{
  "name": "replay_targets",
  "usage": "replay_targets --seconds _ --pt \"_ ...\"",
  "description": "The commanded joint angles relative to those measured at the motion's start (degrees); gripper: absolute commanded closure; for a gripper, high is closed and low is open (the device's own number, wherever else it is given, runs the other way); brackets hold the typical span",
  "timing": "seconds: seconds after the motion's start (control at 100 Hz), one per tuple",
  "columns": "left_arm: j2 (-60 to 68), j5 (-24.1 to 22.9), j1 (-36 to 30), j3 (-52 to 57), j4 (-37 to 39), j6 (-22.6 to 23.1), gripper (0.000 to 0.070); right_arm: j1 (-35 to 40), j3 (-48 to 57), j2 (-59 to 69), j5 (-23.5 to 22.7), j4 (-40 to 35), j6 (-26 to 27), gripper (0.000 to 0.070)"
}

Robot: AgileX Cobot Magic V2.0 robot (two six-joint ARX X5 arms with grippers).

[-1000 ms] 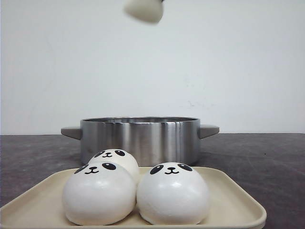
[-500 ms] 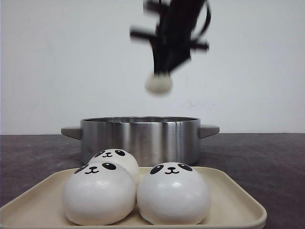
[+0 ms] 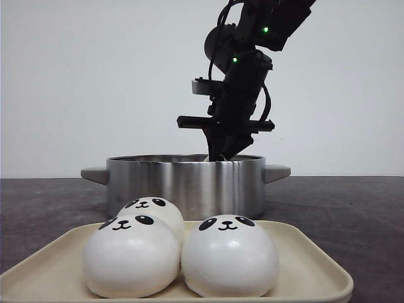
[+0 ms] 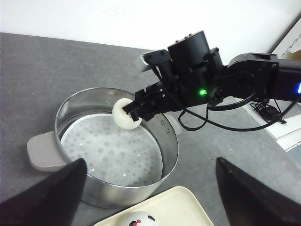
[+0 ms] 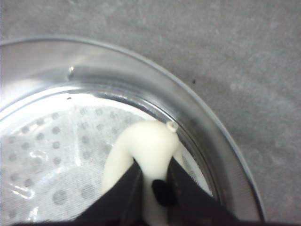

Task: Steam buns
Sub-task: 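Lift the bun with the right gripper and release it into the pot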

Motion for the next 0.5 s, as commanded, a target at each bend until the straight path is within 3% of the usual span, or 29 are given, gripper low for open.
replay_targets --seconds 0.0,0.26,0.49 --pt "0.33 -0.35 -0.22 0.66 0.59 0.42 0.0185 0.22 0.92 1.31 -0.17 0.5 -0.63 0.0569" --pt "0.33 -0.35 -0.22 0.66 0.61 0.39 0.0185 -0.09 0.92 1.31 -1.31 -2.4 -0.22 0.0278" --pt "0.44 -0.33 -0.26 0.66 -0.35 0.37 0.0188 -0.17 3.17 -0.24 -1.66 -4.87 0.09 0.0288"
